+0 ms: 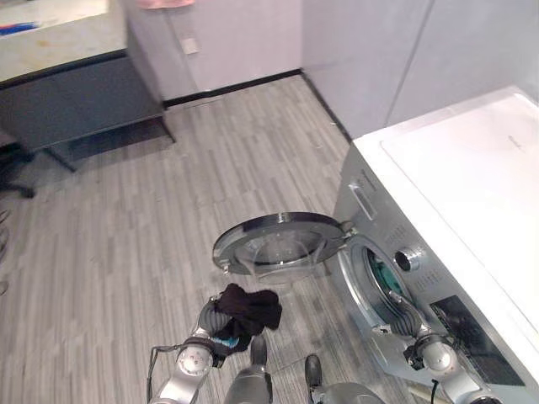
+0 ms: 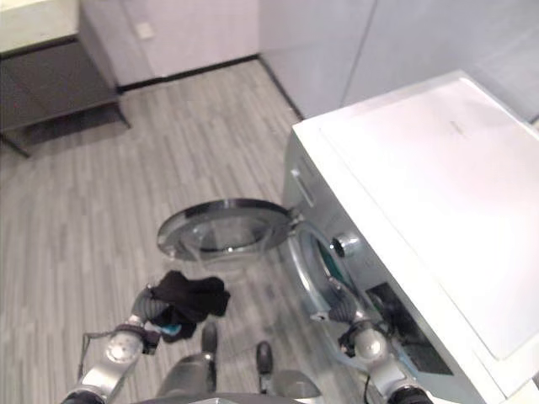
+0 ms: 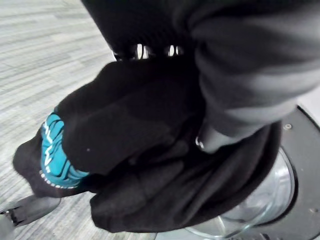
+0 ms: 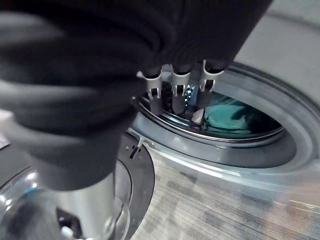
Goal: Grab the laundry basket,head to the washer,open it,put in the laundry and shut it.
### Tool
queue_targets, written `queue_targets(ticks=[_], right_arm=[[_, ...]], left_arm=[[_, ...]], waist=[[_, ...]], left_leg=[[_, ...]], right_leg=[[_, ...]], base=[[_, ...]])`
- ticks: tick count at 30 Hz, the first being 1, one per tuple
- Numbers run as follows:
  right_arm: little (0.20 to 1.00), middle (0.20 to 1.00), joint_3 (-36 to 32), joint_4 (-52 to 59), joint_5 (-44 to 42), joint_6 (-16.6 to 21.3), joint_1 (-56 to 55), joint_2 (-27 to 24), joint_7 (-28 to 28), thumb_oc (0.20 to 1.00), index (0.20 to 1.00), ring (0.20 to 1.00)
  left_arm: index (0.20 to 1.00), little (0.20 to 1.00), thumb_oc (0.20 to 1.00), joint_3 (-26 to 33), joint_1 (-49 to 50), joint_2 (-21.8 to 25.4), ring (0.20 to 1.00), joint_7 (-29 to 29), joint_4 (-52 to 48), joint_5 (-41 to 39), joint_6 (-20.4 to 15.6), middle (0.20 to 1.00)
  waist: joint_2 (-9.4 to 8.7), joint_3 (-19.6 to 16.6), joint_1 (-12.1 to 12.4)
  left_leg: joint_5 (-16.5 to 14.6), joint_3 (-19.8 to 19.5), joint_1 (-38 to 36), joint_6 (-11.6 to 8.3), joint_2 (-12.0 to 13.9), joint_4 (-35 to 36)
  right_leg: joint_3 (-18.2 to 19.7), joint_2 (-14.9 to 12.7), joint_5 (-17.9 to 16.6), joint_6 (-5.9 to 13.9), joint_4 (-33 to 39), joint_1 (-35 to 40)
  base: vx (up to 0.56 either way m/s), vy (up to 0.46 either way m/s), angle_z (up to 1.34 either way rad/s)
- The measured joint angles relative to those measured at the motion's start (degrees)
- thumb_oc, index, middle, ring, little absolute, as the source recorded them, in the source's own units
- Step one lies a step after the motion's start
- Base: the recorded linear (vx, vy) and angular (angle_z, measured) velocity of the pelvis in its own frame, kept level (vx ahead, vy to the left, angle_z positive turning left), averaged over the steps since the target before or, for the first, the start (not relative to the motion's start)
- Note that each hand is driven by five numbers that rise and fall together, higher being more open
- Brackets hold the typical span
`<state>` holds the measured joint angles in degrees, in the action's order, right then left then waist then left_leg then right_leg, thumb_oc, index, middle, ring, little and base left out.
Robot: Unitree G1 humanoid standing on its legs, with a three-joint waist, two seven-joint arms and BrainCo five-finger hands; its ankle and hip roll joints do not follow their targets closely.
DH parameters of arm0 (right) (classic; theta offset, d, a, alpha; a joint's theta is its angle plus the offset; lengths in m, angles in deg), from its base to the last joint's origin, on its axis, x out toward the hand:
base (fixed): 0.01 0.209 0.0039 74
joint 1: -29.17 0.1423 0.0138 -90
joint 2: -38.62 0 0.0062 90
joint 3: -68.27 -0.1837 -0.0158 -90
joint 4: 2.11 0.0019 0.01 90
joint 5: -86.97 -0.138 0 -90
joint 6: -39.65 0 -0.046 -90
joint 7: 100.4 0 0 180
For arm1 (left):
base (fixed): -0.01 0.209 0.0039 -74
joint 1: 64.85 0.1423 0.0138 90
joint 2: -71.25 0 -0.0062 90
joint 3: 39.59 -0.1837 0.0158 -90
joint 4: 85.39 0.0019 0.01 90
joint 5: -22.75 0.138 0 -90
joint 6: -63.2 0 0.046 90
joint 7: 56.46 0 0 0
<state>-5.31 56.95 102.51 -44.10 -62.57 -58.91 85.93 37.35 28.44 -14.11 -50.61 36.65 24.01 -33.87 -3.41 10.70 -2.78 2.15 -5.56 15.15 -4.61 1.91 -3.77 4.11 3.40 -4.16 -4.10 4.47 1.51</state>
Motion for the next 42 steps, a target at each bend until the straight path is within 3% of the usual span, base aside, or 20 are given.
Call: queue_targets(ticks=[3, 5, 6, 7, 8, 9, 11, 13, 14, 15, 16, 17, 19, 23, 27, 29, 34, 36, 37, 42], right_arm=[[1.0, 1.0, -0.4, -2.2, 0.0, -0.2, 0.3, -0.4, 0.7, 1.0, 1.0, 1.0], [1.0, 1.0, -1.3, -2.0, 0.1, -0.1, 0.3, -2.4, 0.9, 1.0, 1.0, 1.0], [1.0, 1.0, -2.3, -2.7, 0.1, 0.1, 0.3, -2.1, 0.9, 1.0, 1.0, 1.0], [1.0, 1.0, -2.4, -3.5, 0.1, -0.2, -0.1, -1.3, 1.1, 1.0, 1.0, 1.0], [1.0, 1.0, -2.3, -3.1, 0.1, -0.2, -0.5, -1.3, 1.0, 1.0, 1.0, 1.0], [1.0, 1.0, -2.4, -3.2, 0.1, -0.2, -1.7, -0.9, 0.9, 1.0, 1.0, 1.0], [1.0, 1.0, -2.0, -3.0, 0.2, -0.2, 0.1, 0.7, 0.9, 1.0, 1.0, 1.0], [1.0, 1.0, -0.7, -1.0, 0.2, -0.1, 1.7, 1.8, 1.0, 1.0, 1.0, 1.0], [1.0, 1.0, -0.1, -1.5, 0.3, -0.9, 1.8, 2.6, 0.6, 1.0, 1.0, 1.0], [1.0, 1.0, -0.2, -1.2, 0.3, -0.7, 1.5, 2.7, 0.5, 1.0, 1.0, 1.0], [1.0, 1.0, -0.5, -1.1, 0.3, -0.5, 0.9, 2.6, 0.6, 1.0, 1.0, 1.0], [1.0, 1.0, -0.5, -1.7, 0.4, -0.8, 1.0, 2.1, 0.3, 1.0, 1.0, 1.0], [1.0, 1.0, -0.3, -1.8, 0.5, -1.0, 2.3, 2.2, 0.3, 1.0, 1.0, 1.0], [1.0, 1.0, -2.3, -1.2, 0.5, -1.2, -0.7, 1.4, 0.5, 1.0, 1.0, 1.0], [1.0, 1.0, -2.9, -1.4, 0.3, -1.7, -2.6, 0.8, 0.9, 1.0, 1.0, 1.0], [1.0, 1.0, -4.2, -1.5, 0.1, -1.8, -3.0, 0.0, 1.1, 1.0, 1.0, 1.0], [1.0, 1.0, -4.8, -3.0, -0.6, -2.4, -2.5, -1.0, 1.6, 1.0, 1.0, 1.0], [1.0, 1.0, -4.5, -3.4, -0.7, -2.3, -1.8, -1.0, 1.6, 1.0, 1.0, 1.0], [1.0, 1.0, -4.5, -3.4, -0.7, -2.2, -1.4, -1.2, 1.6, 1.0, 1.0, 1.0], [1.0, 1.0, -3.9, -4.0, -0.8, -2.4, -0.6, 0.2, 2.1, 1.0, 1.0, 1.0]], left_arm=[[0.2, 0.2, 0.2, -0.6, -1.1, 0.0, 0.2, 0.0, 0.6, 0.0, 0.0, 0.2], [0.2, 0.2, 0.2, -1.7, 0.0, -0.9, 0.2, -0.1, 0.8, 0.0, 0.0, 0.2], [0.2, 0.2, 0.2, -2.0, 0.5, -0.9, 0.2, -0.2, 1.2, 0.0, 0.0, 0.2], [0.2, 0.2, 0.2, -3.1, 0.7, -0.4, 0.2, -1.0, 2.1, 0.0, 0.3, 0.2], [0.2, 0.2, 0.2, -3.2, 0.5, -0.3, 0.2, -1.2, 2.1, 0.1, 0.3, 0.2], [0.2, 0.2, 0.2, -3.2, -0.1, -0.1, 0.2, -1.2, 1.9, 0.1, 0.3, 0.2], [0.2, 0.2, 0.2, -3.2, 0.5, 1.4, 0.2, -1.1, 1.5, 0.1, 0.4, 0.2], [0.2, 0.2, 0.2, -4.0, 0.0, 3.3, 0.2, -2.1, 1.6, 0.1, 0.9, 0.2], [0.2, 0.2, 0.2, -3.3, 0.2, 3.0, 0.2, -1.9, 0.7, 0.1, 1.0, 0.2], [0.2, 0.2, 0.2, -3.2, 0.4, 3.2, 0.2, -1.7, -0.5, 0.1, 0.9, 0.2], [0.2, 0.2, 0.2, -3.2, 0.2, 3.1, 0.2, -1.7, -0.9, 0.1, 0.6, 0.2], [0.2, 0.2, 0.2, -1.8, -0.1, 3.1, 0.2, -1.3, -3.5, 0.1, 0.3, 0.2], [0.2, 0.2, 0.2, 0.6, 1.2, 3.5, 0.2, -1.0, -4.4, 0.0, 0.1, 0.2], [0.2, 0.2, 0.2, 0.6, 2.0, 3.1, 0.2, -1.1, -4.0, 0.0, 0.3, 0.2], [0.2, 0.2, 0.2, 1.5, 4.1, 3.2, 0.2, -1.1, -3.9, -0.1, 1.0, 0.2], [0.2, 0.2, 0.2, 2.0, 3.4, 1.9, 0.2, -0.9, -3.2, -0.7, 1.1, 0.2], [0.2, 0.2, 0.2, 1.6, -0.2, -0.5, 0.2, -0.5, 0.1, -1.1, 0.9, 0.2], [0.2, 0.2, 0.2, 1.3, -0.1, -0.8, 0.2, -0.1, 0.3, -1.3, 1.1, 0.2], [0.2, 0.2, 0.2, 1.0, 0.7, -1.5, 0.2, 0.0, 0.4, -1.3, 1.1, 0.2], [0.2, 0.2, 0.2, -0.2, -1.3, -1.0, 0.2, 0.0, 0.6, -6.9, 1.3, 0.2]], waist=[[0.24, 0.0, 0.2], [4.05, 0.0, 0.1], [4.67, 0.0, 0.0], [3.56, -0.4, -1.7], [3.18, -0.5, -2.1], [2.06, -0.7, -2.0], [1.63, -0.5, -1.4], [0.92, 0.2, -1.7], [0.38, 1.0, 0.5], [0.37, 0.9, 1.7], [0.7, 0.9, 1.0], [0.6, 1.1, 2.1], [0.27, 1.0, 3.2], [1.2, 0.4, 1.2], [0.03, -0.1, 2.1], [-0.52, -0.1, 2.7], [-0.29, 0.1, 2.7], [0.58, 0.1, 2.8], [2.63, -0.4, 3.0], [0.05, 0.7, 1.3]], left_leg=[[2.3, -6.1, -0.6, 0.69, -1.1, 2.9], [2.0, -5.9, -4.7, 2.42, 2.1, 4.8], [5.1, -4.8, -5.6, 2.03, 2.6, 5.9], [5.5, -1.8, -7.7, 3.06, 0.6, 6.8], [5.4, -1.2, -7.7, 3.67, -0.4, 6.9], [5.3, 4.0, -8.2, 4.29, -1.1, 7.7], [5.7, 12.0, -8.4, 5.31, -0.7, 8.2], [3.9, 18.0, -8.9, 7.07, -1.2, 7.9], [3.3, 24.0, -11.6, 7.17, -0.8, 8.4], [2.3, 25.7, -12.3, 6.36, -0.6, 8.4], [2.0, 25.3, -11.9, 6.14, -0.6, 8.3], [1.8, 29.7, -12.6, 5.22, 0.4, 8.6], [0.2, 31.1, -12.8, 5.12, 1.2, 7.5], [-0.2, 28.7, -12.6, 3.01, 2.7, 6.1], [-2.5, 27.3, -10.2, 1.63, 5.6, -5.7], [-3.4, 16.2, -6.0, 2.26, 5.1, -13.2], [-3.6, 5.9, -3.4, 0.57, 2.2, -4.0], [-1.9, 5.1, -3.7, 2.14, 1.7, -1.7], [1.6, 4.9, -5.8, 3.04, 2.4, 0.8], [1.8, 10.1, -6.9, 4.56, -1.5, 1.1]], right_leg=[[4.4, -0.5, 2.2, 0.97, -0.2, 1.7], [8.7, 1.5, 4.5, 2.5, -1.2, 2.9], [9.4, 1.7, 5.8, 2.54, -3.1, 2.5], [8.8, -0.5, 9.1, 5.23, -8.8, -0.2], [7.6, -1.5, 10.1, 5.74, -9.6, -0.7], [9.1, -3.2, 11.3, 6.4, -12.8, -3.6], [9.0, -3.8, 9.4, 8.38, -15.2, -8.4], [0.4, -7.0, 9.2, 8.93, -16.2, -11.6], [-14.8, -10.6, 9.6, 8.18, -18.0, -11.2], [-18.1, -11.2, 9.6, 8.19, -17.8, -10.5], [-17.9, -10.7, 9.6, 8.33, -16.9, -9.3], [-28.9, -13.7, 10.6, 6.75, -18.2, -9.1], [-30.9, -14.2, 9.7, 7.87, -17.1, -8.9], [-25.5, -9.8, 9.6, 7.76, -14.0, -8.4], [-20.8, -8.2, 10.2, 4.05, -14.2, -8.4], [-17.2, -8.2, 8.5, 2.19, -12.7, -7.7], [-14.9, -7.6, 6.2, 2.97, -7.2, -3.5], [-13.4, -6.2, 5.1, 4.13, -5.1, -1.7], [-11.7, -4.8, 5.4, 4.72, -5.0, -0.6], [-6.6, -9.2, 8.4, 8.37, -12.1, -5.6]], base=[[0.21, 0.218, -0.99], [0.19, 0.237, -1.13], [0.09, 0.164, -0.97], [0.12, 0.231, -0.77], [0.04, 0.268, -0.94], [-0.02, 0.221, -1.08], [-0.03, 0.15, -2.05], [0.03, 0.149, -2.24], [0.05, 0.082, -1.82], [0.02, 0.051, -1.68], [0.13, 0.052, -1.0], [0.1, 0.001, -0.83], [0.11, -0.054, -1.1], [0.08, -0.132, -0.26], [-0.03, -0.023, -0.73], [0.07, 0.058, -0.8], [0.11, 0.089, -0.33], [0.12, 0.162, -0.67], [0.11, 0.185, -0.78], [-0.06, 0.166, -0.54]])
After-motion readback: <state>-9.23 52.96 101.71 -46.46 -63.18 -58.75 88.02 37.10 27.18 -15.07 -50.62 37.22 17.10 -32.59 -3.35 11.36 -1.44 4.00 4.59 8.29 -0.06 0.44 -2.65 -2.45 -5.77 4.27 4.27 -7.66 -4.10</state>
